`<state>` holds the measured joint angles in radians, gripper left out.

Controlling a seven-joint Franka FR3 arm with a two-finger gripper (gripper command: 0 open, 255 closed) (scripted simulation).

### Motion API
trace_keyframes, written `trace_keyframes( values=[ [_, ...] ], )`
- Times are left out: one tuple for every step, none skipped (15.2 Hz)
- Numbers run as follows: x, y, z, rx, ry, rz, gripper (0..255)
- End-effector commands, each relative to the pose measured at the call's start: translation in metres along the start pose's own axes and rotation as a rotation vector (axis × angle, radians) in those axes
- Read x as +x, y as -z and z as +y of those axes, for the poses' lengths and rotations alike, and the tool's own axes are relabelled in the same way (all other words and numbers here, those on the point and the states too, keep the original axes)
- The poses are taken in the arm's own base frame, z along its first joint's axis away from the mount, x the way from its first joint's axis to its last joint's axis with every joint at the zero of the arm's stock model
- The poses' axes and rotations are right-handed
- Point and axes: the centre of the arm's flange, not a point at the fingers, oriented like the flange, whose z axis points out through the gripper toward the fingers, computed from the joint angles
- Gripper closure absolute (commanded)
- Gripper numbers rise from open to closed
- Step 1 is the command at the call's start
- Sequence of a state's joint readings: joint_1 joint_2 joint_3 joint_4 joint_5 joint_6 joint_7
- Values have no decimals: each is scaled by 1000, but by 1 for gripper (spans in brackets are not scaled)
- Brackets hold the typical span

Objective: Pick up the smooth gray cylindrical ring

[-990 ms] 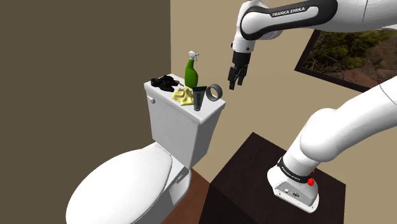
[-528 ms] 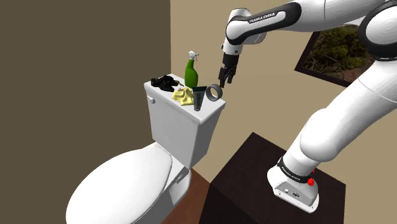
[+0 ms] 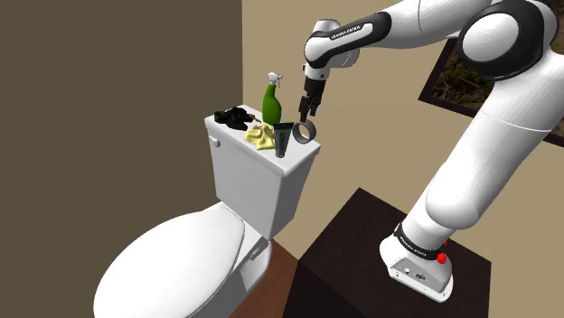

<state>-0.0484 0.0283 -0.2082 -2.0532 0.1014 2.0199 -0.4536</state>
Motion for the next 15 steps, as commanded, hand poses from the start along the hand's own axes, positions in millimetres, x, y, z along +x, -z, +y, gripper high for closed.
trace_keyframes(
  values=[
    [-2, -19, 16, 4, -29, -13, 0],
    [-2, -24, 16, 4, -29, -13, 0],
    [-2, -30, 17, 4, -29, -13, 0],
    [-2, -35, 17, 4, -29, -13, 0],
    [-1, -43, 18, 4, -29, -13, 0],
    [-1, -43, 18, 4, -29, -13, 0],
    [-1, -43, 18, 4, -29, -13, 0],
    [-6, -41, 19, 4, -29, -13, 255],
    [-7, -42, 20, 5, -29, -12, 255],
    [-9, -43, 21, 4, -29, -12, 255],
    [-12, -44, 25, 5, -29, -12, 255],
    [-5, -44, 27, 4, -29, -12, 255],
    [-5, -47, 25, 4, -29, -12, 255],
    [-3, -51, 22, 4, -29, -12, 255],
    [1, -50, 23, 4, -30, -12, 255]
  ],
)
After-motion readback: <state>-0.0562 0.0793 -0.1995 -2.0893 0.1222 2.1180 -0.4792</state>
